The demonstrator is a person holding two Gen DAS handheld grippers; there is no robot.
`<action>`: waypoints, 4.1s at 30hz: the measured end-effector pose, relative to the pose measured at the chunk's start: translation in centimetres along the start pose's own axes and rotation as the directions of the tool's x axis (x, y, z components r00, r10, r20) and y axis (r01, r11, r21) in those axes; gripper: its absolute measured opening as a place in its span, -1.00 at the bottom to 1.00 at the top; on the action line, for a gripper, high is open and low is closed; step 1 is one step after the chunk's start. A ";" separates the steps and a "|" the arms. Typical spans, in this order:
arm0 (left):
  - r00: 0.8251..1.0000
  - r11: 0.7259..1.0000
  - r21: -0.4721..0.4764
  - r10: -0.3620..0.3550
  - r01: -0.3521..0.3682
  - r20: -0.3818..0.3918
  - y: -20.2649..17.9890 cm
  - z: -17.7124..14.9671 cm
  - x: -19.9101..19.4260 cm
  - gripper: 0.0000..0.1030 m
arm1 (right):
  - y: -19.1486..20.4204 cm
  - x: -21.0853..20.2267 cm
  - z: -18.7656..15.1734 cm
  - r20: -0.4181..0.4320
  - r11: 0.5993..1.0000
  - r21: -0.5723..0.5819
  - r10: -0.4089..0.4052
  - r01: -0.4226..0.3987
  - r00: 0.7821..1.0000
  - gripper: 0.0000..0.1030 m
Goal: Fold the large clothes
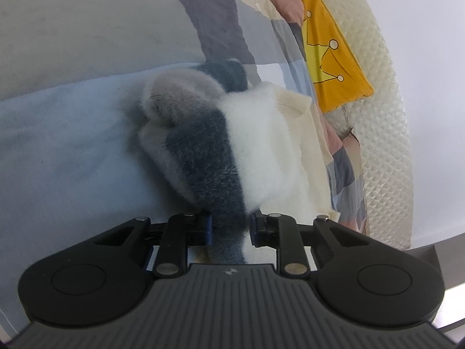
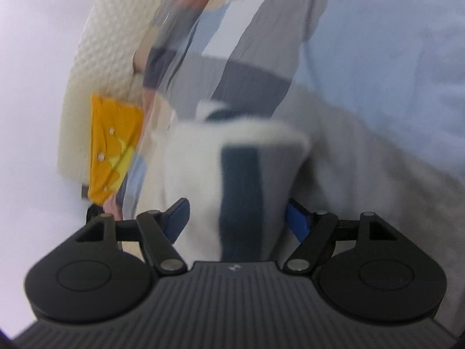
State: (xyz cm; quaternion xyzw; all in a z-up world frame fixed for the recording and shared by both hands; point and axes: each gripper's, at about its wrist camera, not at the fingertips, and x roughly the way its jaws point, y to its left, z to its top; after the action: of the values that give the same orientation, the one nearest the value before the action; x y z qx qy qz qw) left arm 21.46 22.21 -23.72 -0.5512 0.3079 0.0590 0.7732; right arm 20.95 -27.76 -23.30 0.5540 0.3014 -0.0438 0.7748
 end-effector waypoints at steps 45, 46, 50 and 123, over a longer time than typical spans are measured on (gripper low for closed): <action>0.978 0.978 0.184 -0.129 0.098 0.163 -4.0 -2.6 -9.3 -0.50 | 5.2 -5.5 -0.5 -0.130 0.985 -0.121 0.105 -0.121 0.986 -0.35; 0.978 0.978 0.187 -0.127 0.095 0.166 -4.1 -2.7 -9.8 -0.50 | 5.3 -6.1 -0.6 -0.134 0.984 -0.129 0.105 -0.122 0.985 -0.35; 0.979 0.979 0.183 -0.117 0.086 0.168 -3.6 -3.9 -12.1 -0.50 | 5.0 -8.3 -0.9 -0.145 0.984 -0.130 0.099 -0.118 0.985 -0.36; 0.997 0.831 0.557 -0.043 -0.004 0.071 -13.7 4.3 4.8 0.37 | 11.2 7.4 2.1 -0.092 0.915 -0.388 0.077 -0.107 0.993 0.20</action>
State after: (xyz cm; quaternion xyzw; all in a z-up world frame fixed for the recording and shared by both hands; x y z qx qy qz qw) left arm 32.94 19.54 -14.28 -0.3028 0.2745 -0.0188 0.9125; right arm 32.35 -23.34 -17.34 0.4023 0.3065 0.0746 0.8595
